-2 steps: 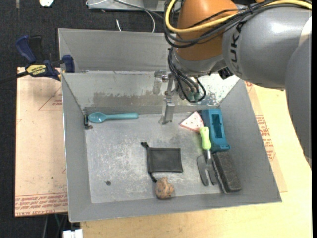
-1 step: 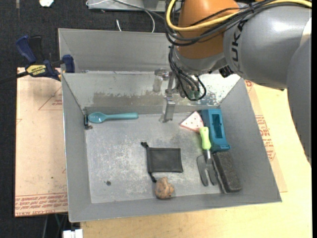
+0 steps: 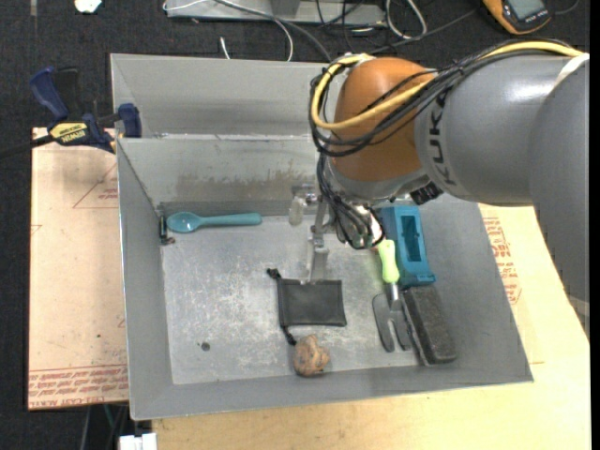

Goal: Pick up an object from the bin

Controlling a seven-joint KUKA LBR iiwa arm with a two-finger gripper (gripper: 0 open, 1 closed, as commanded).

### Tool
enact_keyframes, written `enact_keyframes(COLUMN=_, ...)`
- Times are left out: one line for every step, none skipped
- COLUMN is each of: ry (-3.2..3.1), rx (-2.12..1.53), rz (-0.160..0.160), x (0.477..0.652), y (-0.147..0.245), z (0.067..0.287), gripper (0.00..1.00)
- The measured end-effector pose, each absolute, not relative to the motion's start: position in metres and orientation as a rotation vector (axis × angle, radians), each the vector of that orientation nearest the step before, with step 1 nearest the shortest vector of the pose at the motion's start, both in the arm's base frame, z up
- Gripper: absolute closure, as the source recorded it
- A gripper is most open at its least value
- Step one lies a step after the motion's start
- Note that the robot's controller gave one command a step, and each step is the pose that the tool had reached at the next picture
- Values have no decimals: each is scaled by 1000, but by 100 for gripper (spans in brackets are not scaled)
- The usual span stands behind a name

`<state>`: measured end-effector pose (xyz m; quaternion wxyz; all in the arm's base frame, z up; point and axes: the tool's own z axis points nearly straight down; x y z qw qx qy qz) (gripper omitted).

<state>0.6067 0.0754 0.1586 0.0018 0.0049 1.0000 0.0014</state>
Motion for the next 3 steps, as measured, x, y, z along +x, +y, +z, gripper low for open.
enact_keyframes(ry=3131, rx=-6, rz=6, x=604, y=12, z=144, gripper=0)
enact_keyframes(ry=3144, rx=-52, rz=6, x=572, y=21, z=86, gripper=0)
enact_keyframes(ry=3121, rx=-63, rz=5, x=567, y=19, z=83, gripper=100)
